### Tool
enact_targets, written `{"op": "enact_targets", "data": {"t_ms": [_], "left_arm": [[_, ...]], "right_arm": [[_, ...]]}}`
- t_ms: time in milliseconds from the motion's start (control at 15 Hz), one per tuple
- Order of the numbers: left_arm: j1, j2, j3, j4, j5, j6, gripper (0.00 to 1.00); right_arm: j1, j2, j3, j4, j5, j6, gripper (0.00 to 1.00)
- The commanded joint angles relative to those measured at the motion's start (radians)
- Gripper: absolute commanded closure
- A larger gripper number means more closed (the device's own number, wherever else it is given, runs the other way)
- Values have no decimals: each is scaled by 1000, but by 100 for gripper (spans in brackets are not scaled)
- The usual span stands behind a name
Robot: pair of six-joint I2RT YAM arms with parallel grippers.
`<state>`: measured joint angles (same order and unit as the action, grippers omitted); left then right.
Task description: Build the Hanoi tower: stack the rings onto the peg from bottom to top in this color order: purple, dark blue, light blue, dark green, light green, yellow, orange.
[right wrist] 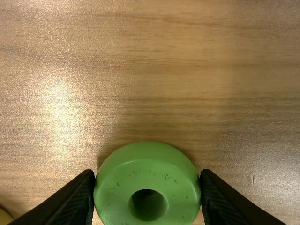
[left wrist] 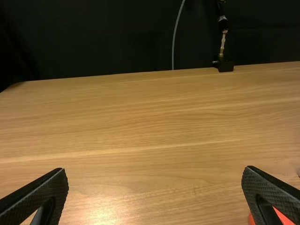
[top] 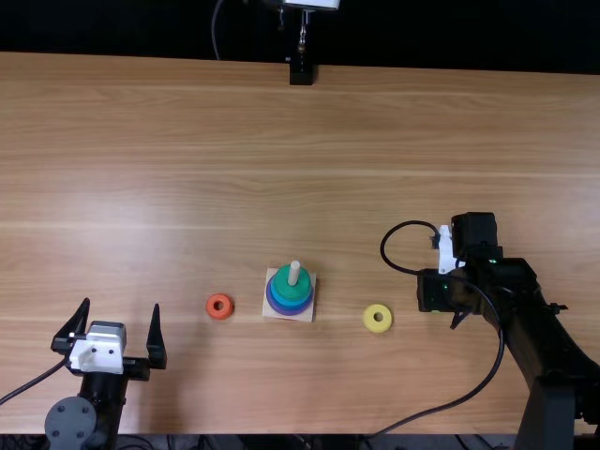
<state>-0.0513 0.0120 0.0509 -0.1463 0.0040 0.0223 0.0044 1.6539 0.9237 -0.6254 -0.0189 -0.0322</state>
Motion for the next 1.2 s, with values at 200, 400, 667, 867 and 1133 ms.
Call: {"op": "enact_targets", "data": {"t_ms": [200,400,667,867,1133], "left_arm": [[4,-12,-51,-19,3,7,0],[4,-12,-51,-19,3,7,0],[4,-12,-51,-19,3,7,0],[4,-12,-51,-19,3,7,0],[4,-12,-51,-19,3,7,0]], "right_arm": [[8,9,133,-77,-11,-6,100],[80,7,287,-265,-11,-3,100],[197,4,506,-449,-12,3,100],[292,7,644,-561,-12,5,100],[393,10,788,-651,-12,6,100]]}}
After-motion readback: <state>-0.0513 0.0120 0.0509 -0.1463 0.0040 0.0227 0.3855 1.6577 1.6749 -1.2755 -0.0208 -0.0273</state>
